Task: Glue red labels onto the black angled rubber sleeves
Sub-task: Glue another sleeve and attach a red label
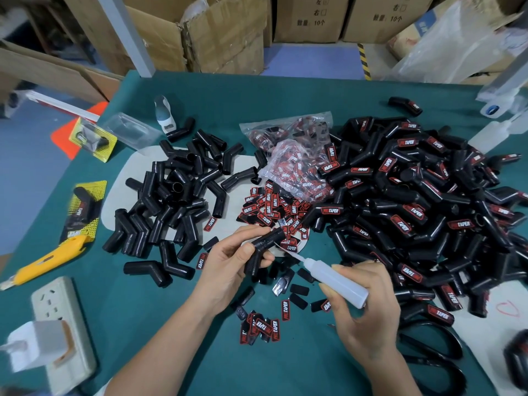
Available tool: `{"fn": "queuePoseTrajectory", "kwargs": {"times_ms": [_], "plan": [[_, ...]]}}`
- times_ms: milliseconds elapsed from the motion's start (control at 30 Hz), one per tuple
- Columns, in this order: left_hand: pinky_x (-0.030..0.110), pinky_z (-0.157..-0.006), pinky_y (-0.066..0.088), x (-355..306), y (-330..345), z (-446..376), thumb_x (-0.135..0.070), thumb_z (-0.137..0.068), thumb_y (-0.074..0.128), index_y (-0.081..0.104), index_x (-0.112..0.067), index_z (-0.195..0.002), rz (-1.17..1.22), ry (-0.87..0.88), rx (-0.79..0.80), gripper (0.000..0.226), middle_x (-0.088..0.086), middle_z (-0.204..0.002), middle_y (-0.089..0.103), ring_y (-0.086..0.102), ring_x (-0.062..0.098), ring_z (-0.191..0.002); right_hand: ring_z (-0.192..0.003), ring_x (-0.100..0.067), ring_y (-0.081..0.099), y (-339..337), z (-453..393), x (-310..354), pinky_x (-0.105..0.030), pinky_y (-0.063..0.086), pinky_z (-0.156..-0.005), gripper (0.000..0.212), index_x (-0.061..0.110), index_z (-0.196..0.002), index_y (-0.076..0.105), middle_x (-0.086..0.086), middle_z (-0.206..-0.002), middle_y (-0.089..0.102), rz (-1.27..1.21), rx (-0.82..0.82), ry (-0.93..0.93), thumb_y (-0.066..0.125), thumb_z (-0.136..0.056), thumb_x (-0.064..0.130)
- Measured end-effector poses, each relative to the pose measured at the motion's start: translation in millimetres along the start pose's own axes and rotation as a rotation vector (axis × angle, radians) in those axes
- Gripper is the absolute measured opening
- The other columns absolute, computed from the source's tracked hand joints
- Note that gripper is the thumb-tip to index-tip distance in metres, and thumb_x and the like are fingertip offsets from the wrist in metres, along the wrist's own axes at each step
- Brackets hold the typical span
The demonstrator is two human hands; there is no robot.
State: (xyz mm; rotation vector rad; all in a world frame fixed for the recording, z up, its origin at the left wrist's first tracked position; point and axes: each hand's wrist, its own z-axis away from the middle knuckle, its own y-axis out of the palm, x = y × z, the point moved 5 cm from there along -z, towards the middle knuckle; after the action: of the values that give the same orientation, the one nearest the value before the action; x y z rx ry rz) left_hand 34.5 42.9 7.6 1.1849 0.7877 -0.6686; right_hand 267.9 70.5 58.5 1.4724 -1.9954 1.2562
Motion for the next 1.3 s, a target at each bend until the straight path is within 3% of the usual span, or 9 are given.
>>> {"fn": "queuePoseTrajectory", "kwargs": {"times_ms": [100,233,333,600,800,933,1133,1300], "plan": [[0.027,-0.082,0.063,-0.4,-0.4,-0.1,-0.045,-0.077,0.091,0.079,-0.007,-0.119,-0.003,-0.001,0.000,0.059,0.008,-0.122,0.068,0.076,0.026,-0.086,-0.104,0.013,0.051,-1.6,0.6,-2.9,-0.007,0.043,-0.082,0.024,0.021,-0.112,0.060,-0.010,-0.092,0.067,0.011,-0.015,0.005,0.069,-0.091,0.030],[0.027,-0.082,0.062,0.2,0.3,-0.1,-0.046,-0.077,0.091,0.079,-0.008,-0.119,-0.012,-0.002,0.001,0.058,0.007,-0.124,0.068,0.076,0.026,-0.087,-0.103,0.012,0.051,-1.2,1.0,-0.8,-0.006,0.043,-0.083,0.023,0.020,-0.112,0.060,-0.008,-0.092,0.065,-0.016,-0.006,-0.013,0.068,-0.096,0.035],[0.026,-0.082,0.062,0.1,0.7,-0.1,-0.047,-0.078,0.091,0.079,-0.009,-0.119,-0.017,0.003,-0.002,0.058,0.005,-0.123,0.067,0.076,0.025,-0.086,-0.103,0.013,0.051,0.5,2.0,-0.2,-0.005,0.042,-0.084,0.026,0.020,-0.112,0.060,-0.008,-0.091,0.065,-0.008,0.001,-0.019,0.069,-0.087,0.024],[0.027,-0.082,0.062,-0.3,1.0,0.3,-0.047,-0.078,0.091,0.079,-0.008,-0.119,-0.020,0.004,-0.002,0.058,0.005,-0.123,0.067,0.075,0.025,-0.086,-0.104,0.014,0.051,0.5,3.9,-0.9,-0.005,0.041,-0.084,0.025,0.021,-0.112,0.060,0.001,-0.096,0.061,-0.010,0.012,-0.019,0.069,-0.091,0.030],[0.027,-0.082,0.062,-0.6,0.2,0.5,-0.046,-0.078,0.091,0.078,-0.007,-0.120,-0.021,0.004,0.002,0.058,0.006,-0.121,0.068,0.076,0.025,-0.087,-0.104,0.014,0.051,-1.3,1.7,-2.0,-0.005,0.042,-0.083,0.027,0.020,-0.112,0.059,-0.011,-0.091,0.066,0.008,0.002,-0.009,0.069,-0.087,0.024],[0.027,-0.082,0.062,-0.4,-0.6,0.2,-0.046,-0.078,0.091,0.078,-0.007,-0.120,-0.016,0.001,0.001,0.059,0.007,-0.123,0.067,0.075,0.025,-0.086,-0.106,0.013,0.051,-1.5,0.7,-1.3,-0.006,0.042,-0.084,0.025,0.019,-0.113,0.059,-0.011,-0.092,0.066,-0.007,-0.003,-0.012,0.066,-0.098,0.038],[0.027,-0.082,0.062,1.7,0.1,-0.7,-0.046,-0.077,0.092,0.079,-0.007,-0.119,-0.014,-0.003,0.002,0.059,0.008,-0.124,0.066,0.075,0.025,-0.086,-0.104,0.009,0.052,1.4,3.1,-1.0,-0.007,0.043,-0.083,0.026,0.019,-0.116,0.060,-0.003,-0.097,0.060,-0.038,0.044,-0.013,0.064,-0.101,0.040],[0.027,-0.082,0.062,0.5,0.1,-0.3,-0.047,-0.078,0.090,0.079,-0.009,-0.119,-0.024,0.006,0.010,0.057,0.006,-0.125,0.067,0.075,0.025,-0.085,-0.104,0.012,0.052,-0.6,-0.6,-0.8,-0.005,0.042,-0.084,0.030,0.020,-0.113,0.060,-0.005,-0.094,0.063,-0.032,0.007,0.022,0.057,-0.104,0.048]]}}
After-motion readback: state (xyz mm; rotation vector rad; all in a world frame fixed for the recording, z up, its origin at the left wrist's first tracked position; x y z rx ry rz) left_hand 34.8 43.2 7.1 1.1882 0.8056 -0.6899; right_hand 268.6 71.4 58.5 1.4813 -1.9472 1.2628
